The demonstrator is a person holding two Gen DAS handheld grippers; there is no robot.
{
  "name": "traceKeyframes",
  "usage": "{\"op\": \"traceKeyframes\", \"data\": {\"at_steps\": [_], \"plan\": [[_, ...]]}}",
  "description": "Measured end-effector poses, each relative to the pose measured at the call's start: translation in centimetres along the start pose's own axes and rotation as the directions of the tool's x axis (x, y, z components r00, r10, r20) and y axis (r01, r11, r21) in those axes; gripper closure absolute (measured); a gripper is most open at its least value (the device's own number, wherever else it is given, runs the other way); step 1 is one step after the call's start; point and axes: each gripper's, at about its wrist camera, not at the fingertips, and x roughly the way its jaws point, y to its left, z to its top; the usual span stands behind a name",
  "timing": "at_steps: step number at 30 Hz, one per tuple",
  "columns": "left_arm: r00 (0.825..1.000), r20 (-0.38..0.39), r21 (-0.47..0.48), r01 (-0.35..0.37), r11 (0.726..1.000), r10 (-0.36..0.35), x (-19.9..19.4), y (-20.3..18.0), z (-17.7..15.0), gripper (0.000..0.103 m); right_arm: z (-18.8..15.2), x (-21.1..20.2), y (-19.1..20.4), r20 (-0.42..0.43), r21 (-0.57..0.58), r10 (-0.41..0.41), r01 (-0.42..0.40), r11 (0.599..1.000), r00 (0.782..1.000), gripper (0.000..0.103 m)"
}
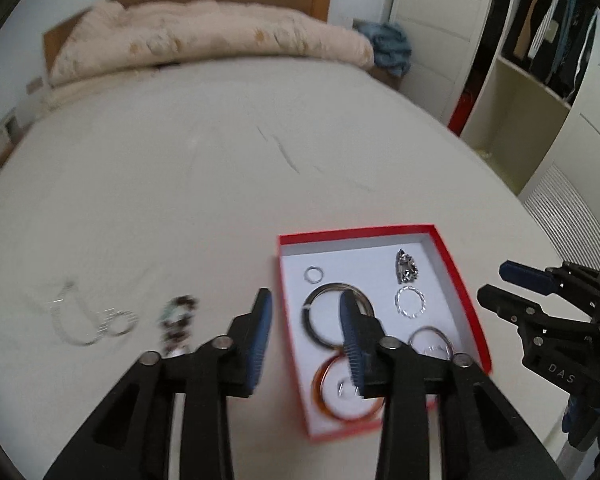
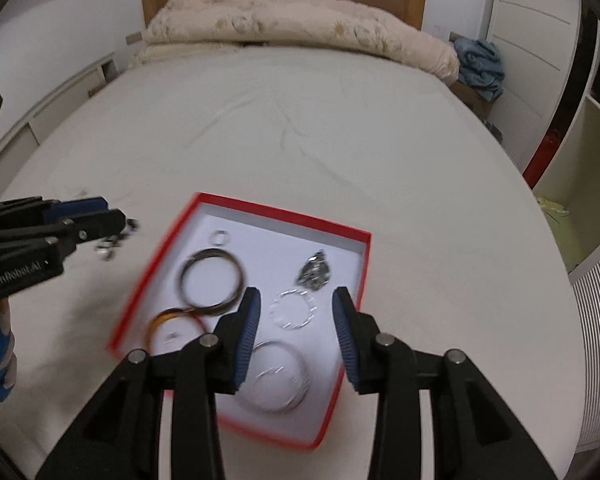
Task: Organize jewelry
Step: 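Withdraw both tools from the box back over the bed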
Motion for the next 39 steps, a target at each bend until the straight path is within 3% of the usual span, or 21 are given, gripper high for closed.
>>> {"op": "traceKeyframes", "data": {"at_steps": [2, 10, 16, 28, 39], "plan": [[0.999, 0.041, -0.003, -0.023, 1.000, 0.023, -3.3, 0.0, -0.5, 0.062, 0.4, -1.7, 0.7, 0.019, 0.000, 0.013, -0.013, 1.000, 1.000, 0.067], [0.977, 0.163, -0.047, -0.134, 0.990, 0.140, -15.5, 1.8, -6.3, 0.052, -3.3, -10.3, 7.4, 0.089, -0.024, 0.069, -0.067, 0.997, 0.994, 0.067], [0.954, 0.218, -0.084, -0.194, 0.977, 0.208, -21.8, 3.3, -11.4, 0.047, -5.8, -14.8, 11.2, 0.132, -0.035, 0.096, -0.093, 0.995, 0.987, 0.067], [0.916, 0.278, -0.150, -0.255, 0.955, 0.288, -27.6, 5.3, -17.6, 0.043, -8.9, -21.0, 17.4, 0.201, -0.073, 0.126, -0.114, 0.991, 0.971, 0.067], [0.898, 0.296, -0.201, -0.274, 0.940, 0.325, -29.0, 6.9, -19.7, 0.033, -9.7, -21.5, 21.0, 0.197, -0.125, 0.155, -0.132, 0.983, 0.968, 0.067]]}}
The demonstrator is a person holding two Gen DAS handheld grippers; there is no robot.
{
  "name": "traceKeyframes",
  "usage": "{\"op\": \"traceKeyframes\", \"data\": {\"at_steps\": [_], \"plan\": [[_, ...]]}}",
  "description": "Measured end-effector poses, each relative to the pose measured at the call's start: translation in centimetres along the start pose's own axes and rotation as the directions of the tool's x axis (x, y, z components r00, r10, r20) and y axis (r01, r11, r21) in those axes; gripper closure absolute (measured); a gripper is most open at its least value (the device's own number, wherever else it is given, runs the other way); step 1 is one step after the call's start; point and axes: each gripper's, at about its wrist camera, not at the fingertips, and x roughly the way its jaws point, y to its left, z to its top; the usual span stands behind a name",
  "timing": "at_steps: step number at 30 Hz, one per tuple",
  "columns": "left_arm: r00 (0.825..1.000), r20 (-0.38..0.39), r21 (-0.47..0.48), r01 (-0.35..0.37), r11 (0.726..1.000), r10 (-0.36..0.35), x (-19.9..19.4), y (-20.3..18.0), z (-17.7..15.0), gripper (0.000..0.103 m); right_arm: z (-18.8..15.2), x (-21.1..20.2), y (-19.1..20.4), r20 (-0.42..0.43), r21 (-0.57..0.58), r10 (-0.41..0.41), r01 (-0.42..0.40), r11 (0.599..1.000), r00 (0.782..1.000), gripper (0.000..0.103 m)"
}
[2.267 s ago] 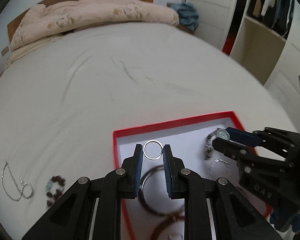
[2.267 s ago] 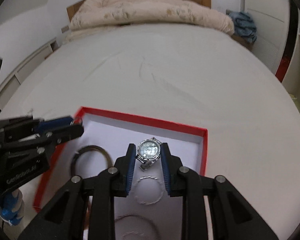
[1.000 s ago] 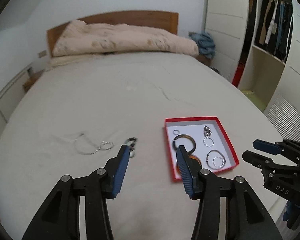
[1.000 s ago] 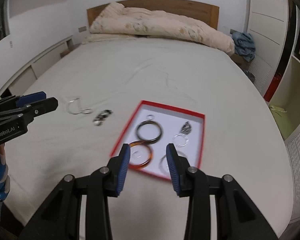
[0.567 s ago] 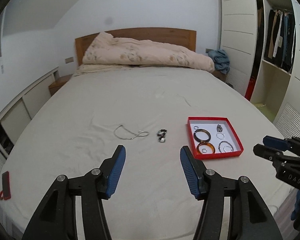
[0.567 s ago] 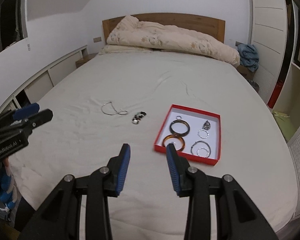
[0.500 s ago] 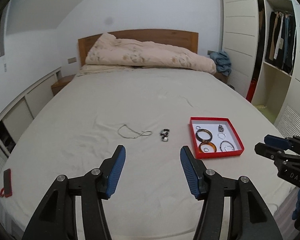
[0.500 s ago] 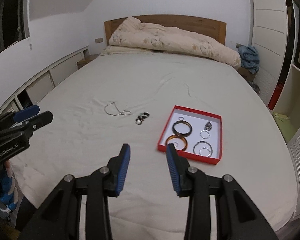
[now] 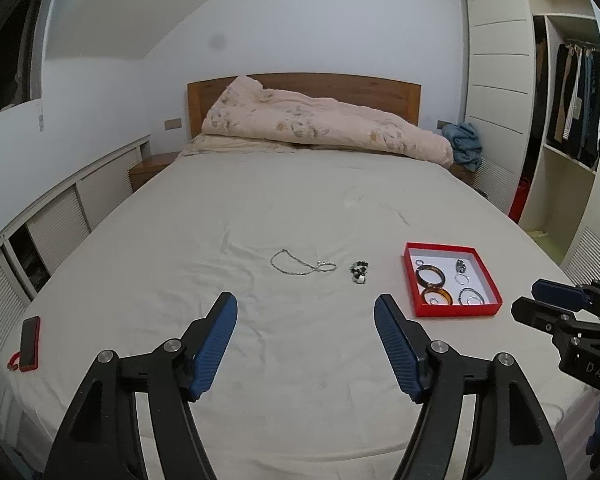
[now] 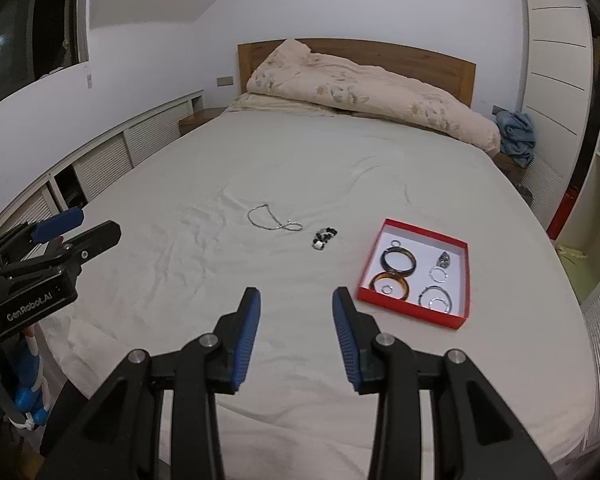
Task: Organize jewelry
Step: 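Withdraw both tools from the box back over the bed, then move the left tool to the silver chain while the right tool approaches the beaded bracelet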
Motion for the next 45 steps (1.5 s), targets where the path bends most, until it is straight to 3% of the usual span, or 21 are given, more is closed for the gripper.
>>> {"op": "traceKeyframes", "data": {"at_steps": [7, 20, 32, 41, 45], "plan": [[0.999, -0.040, -0.019, -0.032, 0.999, 0.031, 3.2, 1.2, -0.1, 0.032, 0.0, 3.3, 0.4, -0.030, 0.003, 0.027, -0.027, 1.000, 0.999, 0.067], [0.986, -0.136, -0.013, -0.104, 0.994, 0.101, 13.6, 3.5, 0.4, 0.032, 1.3, 13.8, -0.1, -0.095, 0.017, 0.075, -0.074, 0.997, 0.993, 0.067], [0.963, -0.244, -0.012, -0.120, 0.993, 0.114, 24.4, 4.8, 0.0, 0.032, 2.4, 24.1, -1.4, -0.158, 0.063, 0.099, -0.090, 0.994, 0.983, 0.066], [0.954, -0.281, -0.031, -0.115, 0.993, 0.102, 28.5, 5.5, -0.5, 0.032, 2.2, 27.8, -2.2, -0.163, 0.089, 0.098, -0.084, 0.992, 0.982, 0.066], [0.953, -0.291, -0.041, -0.104, 0.994, 0.088, 29.3, 5.7, -0.9, 0.032, 1.8, 28.5, -2.3, -0.165, 0.100, 0.102, -0.087, 0.991, 0.981, 0.053]]}}
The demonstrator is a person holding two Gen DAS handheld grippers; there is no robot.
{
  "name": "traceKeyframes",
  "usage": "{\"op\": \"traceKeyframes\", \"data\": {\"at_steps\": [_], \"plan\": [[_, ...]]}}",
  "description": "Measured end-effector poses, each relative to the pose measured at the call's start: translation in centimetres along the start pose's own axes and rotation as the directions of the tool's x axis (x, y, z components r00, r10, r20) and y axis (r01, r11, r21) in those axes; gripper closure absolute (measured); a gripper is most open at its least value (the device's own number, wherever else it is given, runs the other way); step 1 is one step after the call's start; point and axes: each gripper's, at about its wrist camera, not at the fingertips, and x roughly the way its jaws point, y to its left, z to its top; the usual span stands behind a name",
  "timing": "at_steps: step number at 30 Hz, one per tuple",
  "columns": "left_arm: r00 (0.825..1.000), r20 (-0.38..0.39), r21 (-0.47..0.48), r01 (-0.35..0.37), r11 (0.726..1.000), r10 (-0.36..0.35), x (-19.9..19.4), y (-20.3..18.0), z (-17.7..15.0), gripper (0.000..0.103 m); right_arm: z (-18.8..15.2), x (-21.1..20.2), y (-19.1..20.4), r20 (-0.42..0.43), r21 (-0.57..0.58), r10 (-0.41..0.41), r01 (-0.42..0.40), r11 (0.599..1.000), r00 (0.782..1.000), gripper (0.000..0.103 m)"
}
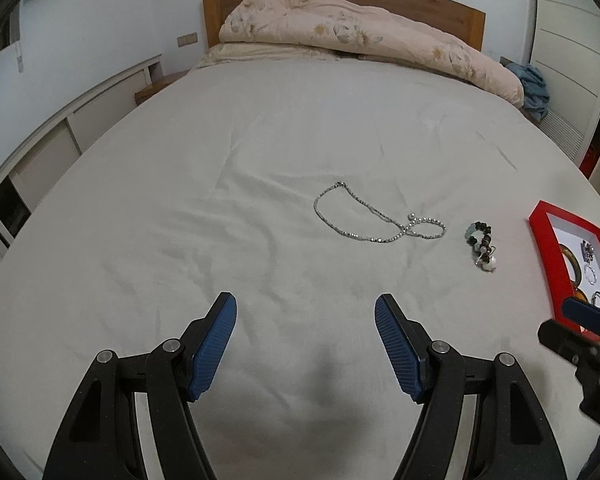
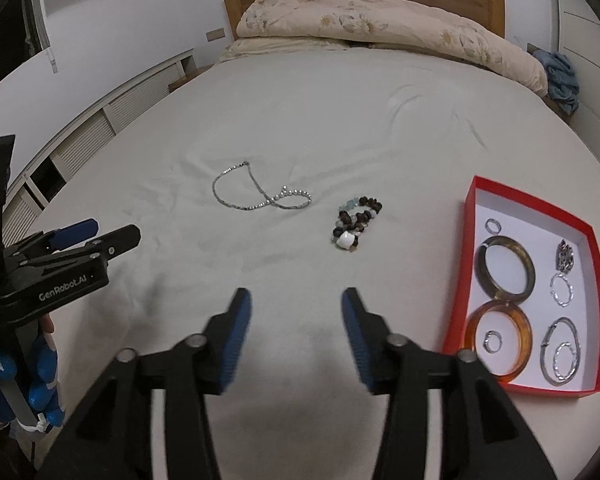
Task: Organize jewelry
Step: 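Move the left tool to the silver chain while the right tool approaches the beaded bracelet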
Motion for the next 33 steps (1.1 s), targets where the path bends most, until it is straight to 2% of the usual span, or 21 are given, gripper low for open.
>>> {"op": "traceKeyframes", "data": {"at_steps": [8, 14, 18, 28, 33], "plan": [[1.000, -0.022, 0.006, 0.016, 1.000, -0.015, 0.9, 0.4, -0.7, 0.032, -0.9, 0.8, 0.0, 0.002, 0.019, 0.009, -0.010, 1.000, 1.000, 0.046], [0.999, -0.051, -0.006, 0.018, 1.000, -0.018, 1.0, 1.8, -1.6, 0.032, -1.3, 0.3, -0.3, 0.028, 0.060, 0.056, -0.057, 0.997, 0.998, 0.034], [0.999, -0.047, -0.019, 0.007, 1.000, -0.008, 0.8, 3.0, -2.3, 0.031, -1.6, -0.1, -0.1, 0.047, 0.059, 0.050, -0.053, 0.997, 0.998, 0.021], [0.998, -0.065, -0.060, 0.012, 0.998, -0.016, 1.0, 5.4, -2.5, 0.023, -1.5, -0.8, -0.5, 0.094, 0.083, 0.061, -0.069, 0.994, 0.994, 0.020], [1.000, -0.015, -0.097, -0.009, 0.995, 0.008, 1.0, 6.4, -1.8, 0.023, -1.2, -0.5, -1.2, 0.069, 0.108, 0.105, -0.113, 0.988, 0.992, 0.020]]}}
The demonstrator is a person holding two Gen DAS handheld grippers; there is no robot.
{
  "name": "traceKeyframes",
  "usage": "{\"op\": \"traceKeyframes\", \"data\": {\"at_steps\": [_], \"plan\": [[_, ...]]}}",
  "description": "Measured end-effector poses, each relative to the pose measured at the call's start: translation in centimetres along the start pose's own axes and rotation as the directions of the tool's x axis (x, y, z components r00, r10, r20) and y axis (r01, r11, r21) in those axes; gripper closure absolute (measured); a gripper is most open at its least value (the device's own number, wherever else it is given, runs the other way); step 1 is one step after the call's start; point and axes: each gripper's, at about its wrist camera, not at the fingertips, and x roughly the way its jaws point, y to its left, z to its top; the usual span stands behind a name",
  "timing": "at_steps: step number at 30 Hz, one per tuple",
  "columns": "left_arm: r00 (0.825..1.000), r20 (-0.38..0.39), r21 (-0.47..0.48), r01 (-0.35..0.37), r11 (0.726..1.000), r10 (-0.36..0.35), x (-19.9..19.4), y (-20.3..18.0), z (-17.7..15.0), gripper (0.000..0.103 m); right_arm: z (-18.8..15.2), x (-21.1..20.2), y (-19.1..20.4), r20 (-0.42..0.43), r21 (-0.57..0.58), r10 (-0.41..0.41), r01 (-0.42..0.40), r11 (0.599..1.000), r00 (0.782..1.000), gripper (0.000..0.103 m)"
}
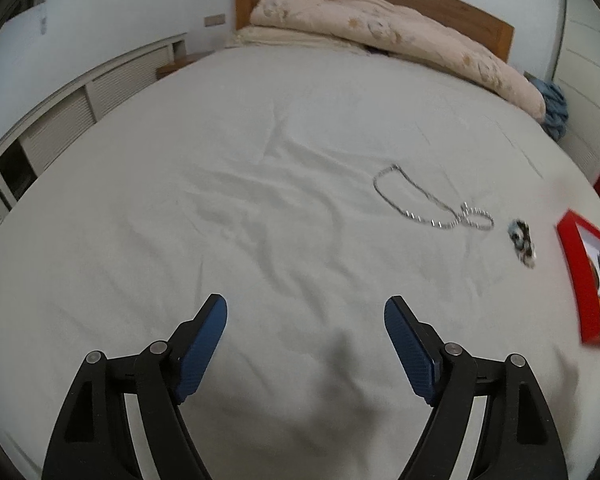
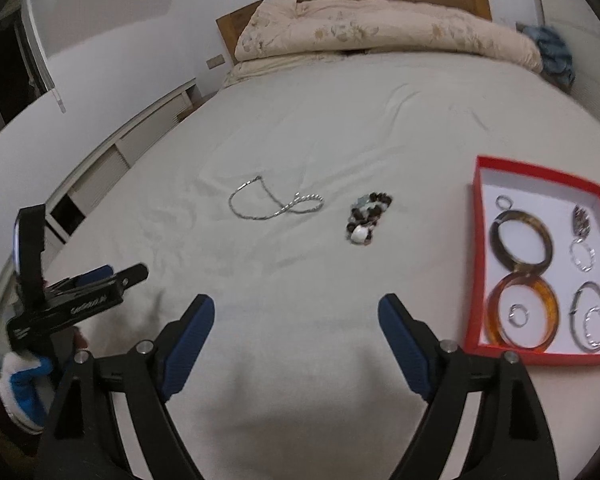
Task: Organize jewelry
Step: 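Move the left tool to the silver chain while the right tool approaches the beaded bracelet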
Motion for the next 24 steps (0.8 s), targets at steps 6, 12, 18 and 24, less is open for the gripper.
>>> {"op": "traceKeyframes", "data": {"at_steps": [6, 12, 18, 24], "plan": [[1.000, -0.007, 0.023, 0.003, 1.000, -0.003, 0.8, -0.7, 1.2, 0.023, 0.4, 0.3, -0.1, -0.016, -0.040, -0.037, 0.036, 0.999, 0.999, 0.019], [1.000, -0.007, 0.067, 0.003, 0.998, -0.003, 1.5, -2.3, 1.9, 0.023, 1.0, 0.2, -0.9, 0.001, -0.032, -0.062, 0.062, 0.998, 0.998, 0.019], [1.000, 0.024, 0.109, -0.013, 0.994, 0.010, 1.9, -3.9, 2.8, 0.023, 1.7, 0.9, -1.2, 0.004, -0.040, -0.088, 0.088, 0.995, 0.996, 0.019], [0.999, 0.041, 0.134, -0.016, 0.991, 0.011, 2.5, -5.4, 3.7, 0.023, 2.7, 2.2, -1.4, -0.001, -0.024, -0.107, 0.107, 0.994, 0.994, 0.019]]}}
